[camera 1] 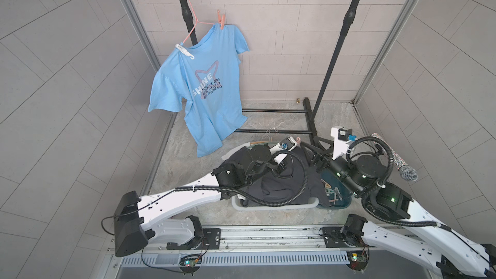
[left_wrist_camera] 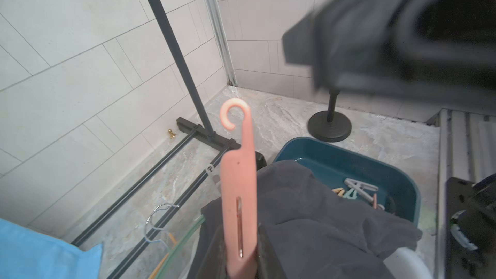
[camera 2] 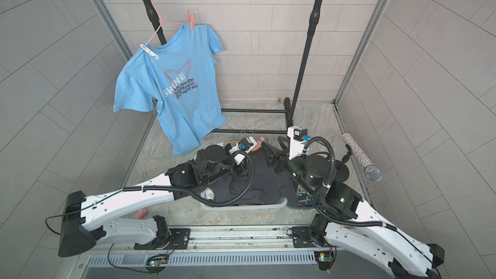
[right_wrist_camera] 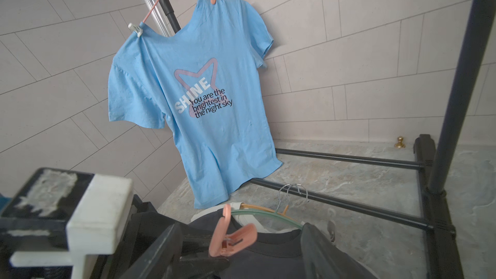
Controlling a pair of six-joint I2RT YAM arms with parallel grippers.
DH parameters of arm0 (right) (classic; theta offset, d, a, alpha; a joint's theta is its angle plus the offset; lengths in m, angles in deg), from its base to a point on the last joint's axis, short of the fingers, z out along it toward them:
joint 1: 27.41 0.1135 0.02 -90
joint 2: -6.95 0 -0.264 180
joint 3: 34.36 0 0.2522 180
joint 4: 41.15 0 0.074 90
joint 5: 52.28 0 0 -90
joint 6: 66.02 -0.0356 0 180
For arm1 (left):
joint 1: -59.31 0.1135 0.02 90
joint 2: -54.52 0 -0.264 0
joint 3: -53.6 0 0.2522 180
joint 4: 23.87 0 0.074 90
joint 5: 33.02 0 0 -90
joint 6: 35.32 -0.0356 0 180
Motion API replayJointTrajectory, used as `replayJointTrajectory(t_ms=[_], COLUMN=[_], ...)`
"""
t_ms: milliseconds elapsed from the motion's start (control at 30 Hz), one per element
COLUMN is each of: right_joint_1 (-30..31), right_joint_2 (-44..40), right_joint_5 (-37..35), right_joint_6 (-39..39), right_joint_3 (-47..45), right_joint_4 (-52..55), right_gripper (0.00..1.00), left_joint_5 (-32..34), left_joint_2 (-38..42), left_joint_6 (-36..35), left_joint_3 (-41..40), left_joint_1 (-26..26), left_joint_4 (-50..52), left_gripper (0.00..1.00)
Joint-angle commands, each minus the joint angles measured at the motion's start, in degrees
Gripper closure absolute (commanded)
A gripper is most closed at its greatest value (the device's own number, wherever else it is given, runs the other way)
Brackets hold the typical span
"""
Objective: Use clothespins to secure the t-shirt on both sides of the hanger
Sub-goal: Pick up the clothespin from the storage box, then open the clothespin.
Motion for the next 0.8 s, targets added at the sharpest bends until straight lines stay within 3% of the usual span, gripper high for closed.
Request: replayJointTrajectory(t_ms=[0, 133, 233, 500, 767], right_joint_1=[-0.29, -0.34, -0.38, -0.37, -0.38], right_joint_2=[-1.42, -0.55, 0.87, 6.03, 8.99], right_joint_5=[-0.05, 11.19, 15.51, 19.9, 16.65], right_joint_6=[-1.33, -4.7, -6.41, -11.67, -16.47], right_joint_3=[2.99, 3.91, 4.23, 4.77, 3.63], right_joint_4=[9.87, 9.24, 8.1, 4.33, 2.4], right_gripper=[0.24, 0.19, 0.18, 0.25, 0.36], left_joint_5=[2.19, -0.89, -3.84, -5.87, -6.75], left_joint_2=[3.93, 6.55, 7.2, 7.2, 7.97], left_joint_6=[-9.17, -12.4, -12.76, -13.5, -14.82], left_joint_3=[-1.93, -3.84, -4.19, -4.2, -4.83], left_joint_1=[-0.24, -0.23, -0.19, -0.27, -0.28], left_joint_4=[0.31, -1.63, -2.2, -2.48, -3.17], left_gripper=[1.0, 1.0, 1.0, 1.0, 1.0])
